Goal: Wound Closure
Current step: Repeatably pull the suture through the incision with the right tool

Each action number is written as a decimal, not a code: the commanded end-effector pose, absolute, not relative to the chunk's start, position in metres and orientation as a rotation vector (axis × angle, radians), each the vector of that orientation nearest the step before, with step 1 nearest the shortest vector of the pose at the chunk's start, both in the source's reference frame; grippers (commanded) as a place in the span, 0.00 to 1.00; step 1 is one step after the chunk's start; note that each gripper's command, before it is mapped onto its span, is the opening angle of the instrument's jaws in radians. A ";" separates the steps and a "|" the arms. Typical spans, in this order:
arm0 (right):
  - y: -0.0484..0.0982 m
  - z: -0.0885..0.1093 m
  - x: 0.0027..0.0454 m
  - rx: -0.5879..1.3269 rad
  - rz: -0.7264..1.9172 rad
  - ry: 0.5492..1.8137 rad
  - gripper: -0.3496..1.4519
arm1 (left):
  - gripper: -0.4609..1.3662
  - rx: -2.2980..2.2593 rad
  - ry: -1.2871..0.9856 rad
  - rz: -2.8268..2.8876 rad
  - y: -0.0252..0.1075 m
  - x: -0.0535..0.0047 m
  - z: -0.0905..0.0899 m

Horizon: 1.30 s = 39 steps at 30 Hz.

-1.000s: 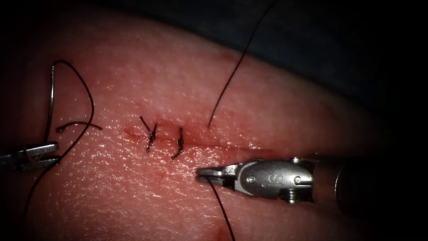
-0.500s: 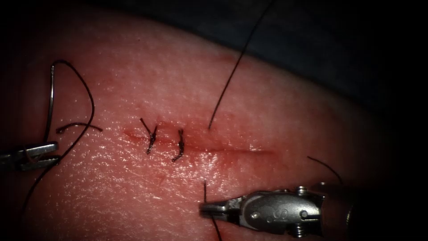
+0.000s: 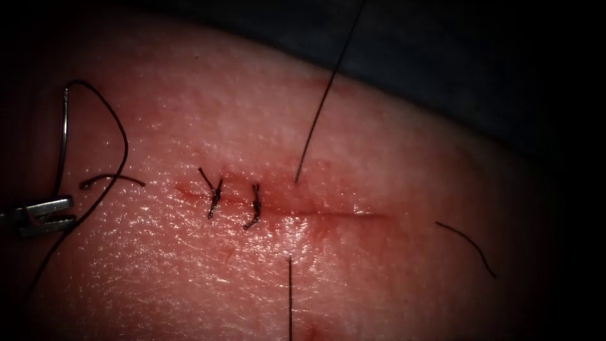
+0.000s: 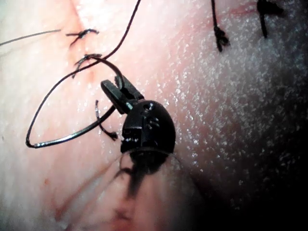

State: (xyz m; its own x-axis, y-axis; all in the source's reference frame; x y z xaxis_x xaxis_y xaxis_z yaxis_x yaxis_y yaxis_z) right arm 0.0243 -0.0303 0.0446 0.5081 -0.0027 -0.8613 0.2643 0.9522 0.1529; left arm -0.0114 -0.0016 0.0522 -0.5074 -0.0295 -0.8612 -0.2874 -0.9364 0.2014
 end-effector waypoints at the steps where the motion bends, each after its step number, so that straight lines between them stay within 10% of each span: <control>1: -0.030 0.044 0.0243 0.282 -0.168 1.025 0.00 | 0.06 -1.472 0.476 2.563 -0.002 -0.0115 0.052; 17: -0.034 0.041 0.0244 0.405 -0.185 1.023 0.00 | 0.06 -1.470 0.479 2.563 -0.002 -0.0117 0.052; 22: -0.033 0.042 0.0232 0.351 -0.120 1.083 0.73 | 0.06 -1.471 0.478 2.564 -0.002 -0.0116 0.052; 39: -0.024 0.041 0.0124 0.228 0.076 1.141 0.78 | 0.06 -1.463 0.484 2.564 -0.002 -0.0121 0.052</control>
